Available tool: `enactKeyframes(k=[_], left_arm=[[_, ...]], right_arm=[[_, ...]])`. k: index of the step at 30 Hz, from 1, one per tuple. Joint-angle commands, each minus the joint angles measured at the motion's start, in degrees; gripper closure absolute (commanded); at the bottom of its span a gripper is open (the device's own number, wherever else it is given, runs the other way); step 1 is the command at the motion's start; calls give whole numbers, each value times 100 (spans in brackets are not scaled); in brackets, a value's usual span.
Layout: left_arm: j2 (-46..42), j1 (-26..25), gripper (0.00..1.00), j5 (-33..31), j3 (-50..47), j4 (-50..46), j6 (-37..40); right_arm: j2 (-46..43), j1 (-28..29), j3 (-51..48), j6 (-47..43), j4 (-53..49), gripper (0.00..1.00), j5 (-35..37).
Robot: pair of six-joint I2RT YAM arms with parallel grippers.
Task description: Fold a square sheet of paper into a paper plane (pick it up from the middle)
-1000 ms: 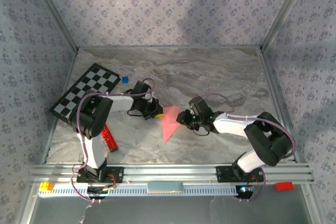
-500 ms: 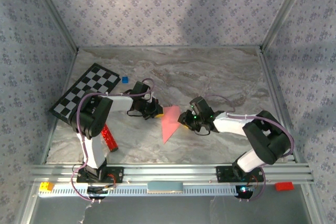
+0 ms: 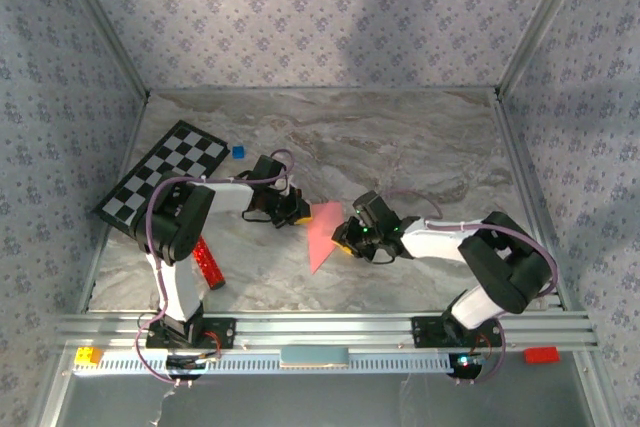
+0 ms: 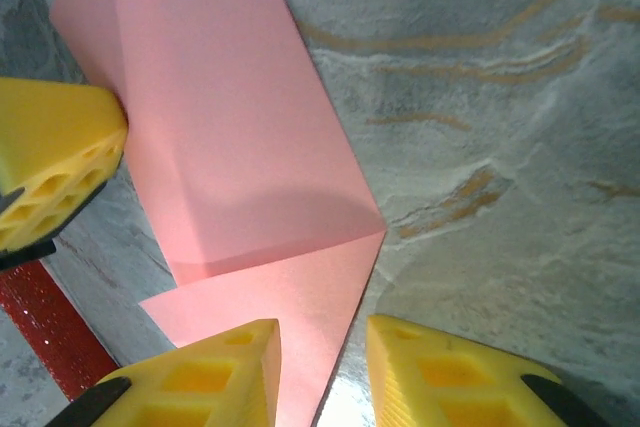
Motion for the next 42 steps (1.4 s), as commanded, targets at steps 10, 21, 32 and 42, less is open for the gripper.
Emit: enactKeyframes(k=[10,21,32,42], left_arm=[[185,77,100,-325,-96,-576,120],[170,75,100,-361,-59,-654,177],[153,74,100,-388,-7,-708,190],[125,74,100,-366,-33,-720,217]], right_arm=[[316,65,328,-63,558,70,66],[94,-22,338,-398,406,68,208],[-226,-431,345,-1002,7,63,250],[485,-996,1031,-1717,-577,63,-394]])
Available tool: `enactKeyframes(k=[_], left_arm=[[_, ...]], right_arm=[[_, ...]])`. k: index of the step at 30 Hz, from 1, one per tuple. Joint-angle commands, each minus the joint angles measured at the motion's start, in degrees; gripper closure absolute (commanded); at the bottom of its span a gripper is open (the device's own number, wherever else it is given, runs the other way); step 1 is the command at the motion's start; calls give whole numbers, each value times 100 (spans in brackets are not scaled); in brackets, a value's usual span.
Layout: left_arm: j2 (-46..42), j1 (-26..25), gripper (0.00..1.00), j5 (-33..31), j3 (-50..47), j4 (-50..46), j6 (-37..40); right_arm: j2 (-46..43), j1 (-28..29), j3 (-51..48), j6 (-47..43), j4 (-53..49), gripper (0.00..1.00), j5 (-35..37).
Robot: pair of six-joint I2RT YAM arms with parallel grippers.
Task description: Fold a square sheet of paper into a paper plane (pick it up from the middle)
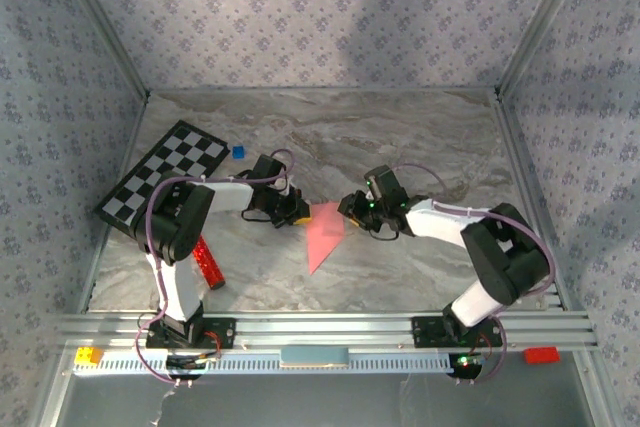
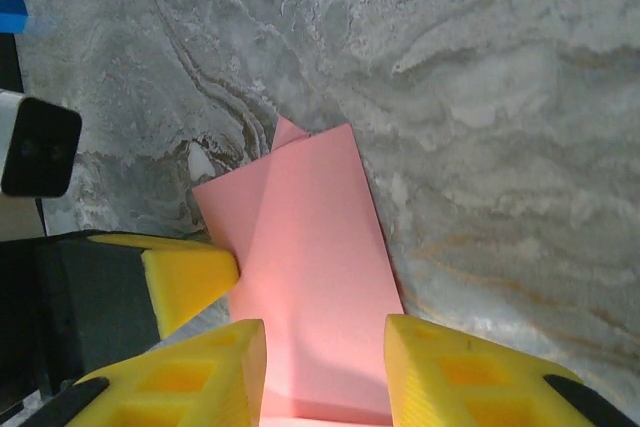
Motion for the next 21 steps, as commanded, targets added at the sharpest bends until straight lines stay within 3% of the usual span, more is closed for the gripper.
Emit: enactKeyframes(k=[1,9,21], left_arm=[[126,60,100,-350,-78,-568,74],[144,60,100,-328,-32,-607,76],[179,83,100,-337,3,-621,105]], right_arm=[[322,-65,266,-382,-390,63,-368],[979,-17,592,-603,-696,64,-698],[580,-28,348,-635,-5,67,-1252]])
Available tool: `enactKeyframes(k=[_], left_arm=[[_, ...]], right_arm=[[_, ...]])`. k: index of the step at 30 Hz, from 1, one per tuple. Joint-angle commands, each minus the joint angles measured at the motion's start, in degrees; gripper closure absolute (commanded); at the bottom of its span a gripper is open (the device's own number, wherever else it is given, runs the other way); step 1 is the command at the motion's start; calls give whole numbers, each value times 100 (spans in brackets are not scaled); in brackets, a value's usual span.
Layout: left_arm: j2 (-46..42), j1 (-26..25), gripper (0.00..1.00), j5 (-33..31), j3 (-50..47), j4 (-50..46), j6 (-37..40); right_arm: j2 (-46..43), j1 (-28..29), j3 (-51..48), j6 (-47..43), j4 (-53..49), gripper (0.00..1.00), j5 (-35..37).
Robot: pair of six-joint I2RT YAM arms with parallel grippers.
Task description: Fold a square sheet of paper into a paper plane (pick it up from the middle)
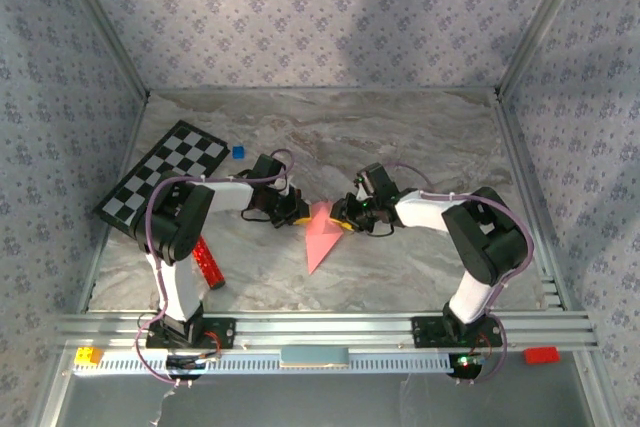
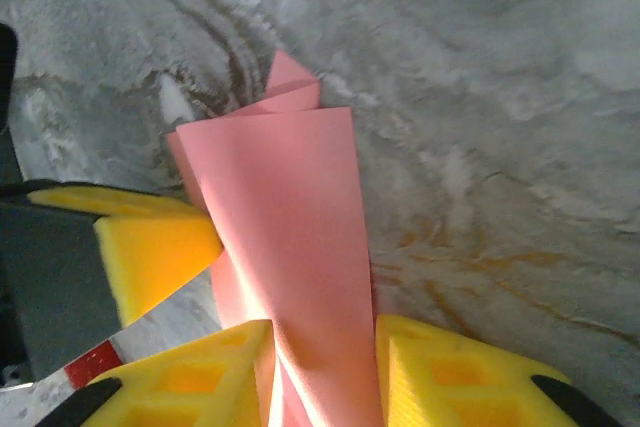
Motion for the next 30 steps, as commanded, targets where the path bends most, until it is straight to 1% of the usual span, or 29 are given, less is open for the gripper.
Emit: enactKeyframes(k=[1,5,10,14,20,30], left_arm=[[179,76,100,-326,-21,-537,100],[179,81,100,-335,-30,-542,112],[188,90,100,-337,-49,-516,96],[205,84,100,-337,-44,-496,76],[222,87,100,-320,65,-606,179],[231,98,100,-276,111,-665,211]], right_arm=[[-190,-4,-99,-176,109,67,-303],[-319,-63,-276,-69,225,65,-320],[-500,-49,-605,322,667,62,-369],[-476,10,-795,512,1088,62,-410],[-222,-40,-604,301,1113,67,-549],[53,-256,-225,-198,802,68,-875]])
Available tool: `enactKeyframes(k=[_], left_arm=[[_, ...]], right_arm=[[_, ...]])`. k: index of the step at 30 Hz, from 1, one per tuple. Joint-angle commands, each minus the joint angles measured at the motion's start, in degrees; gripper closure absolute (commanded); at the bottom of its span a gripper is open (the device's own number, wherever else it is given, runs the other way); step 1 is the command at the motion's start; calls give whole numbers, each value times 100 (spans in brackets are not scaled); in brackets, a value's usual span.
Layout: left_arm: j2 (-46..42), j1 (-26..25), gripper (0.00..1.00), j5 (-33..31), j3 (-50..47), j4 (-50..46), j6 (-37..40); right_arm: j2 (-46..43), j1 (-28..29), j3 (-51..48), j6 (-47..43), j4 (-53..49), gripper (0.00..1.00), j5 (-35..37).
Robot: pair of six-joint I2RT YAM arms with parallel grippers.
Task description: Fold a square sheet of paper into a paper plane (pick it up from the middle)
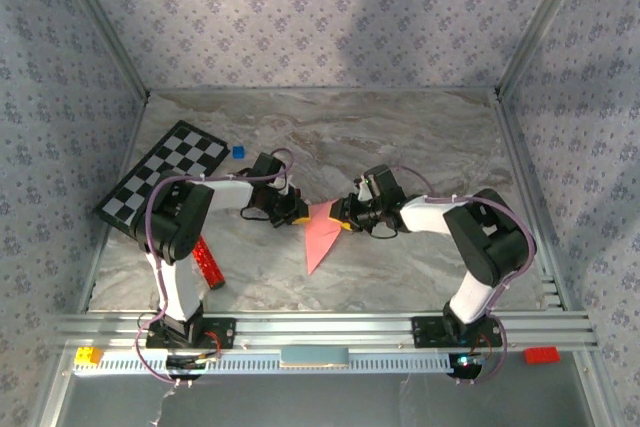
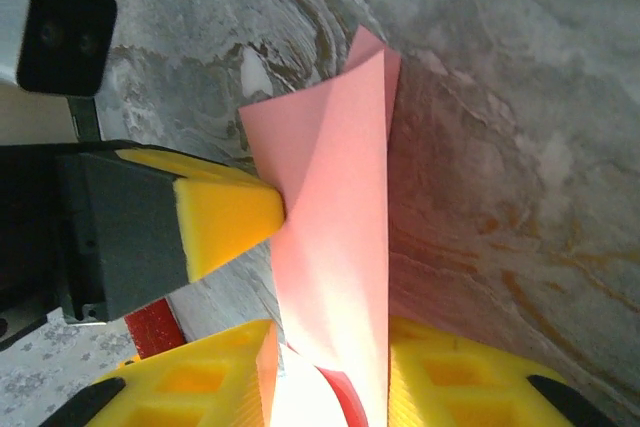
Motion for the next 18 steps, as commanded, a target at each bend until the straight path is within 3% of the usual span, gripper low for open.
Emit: enactKeyframes(k=[1,12,18], left_arm=[[210,57,100,-286,-5,-429,106],[175,57,100,-251,-20,-409,130],[118,60,100,-195,-28,-353,133]], right_arm=[[120,-104,178,-286,-160,68,-251],[513,-208,397,-448,-205,76,-530],[538,-214,382,-517,-264,86,-583]])
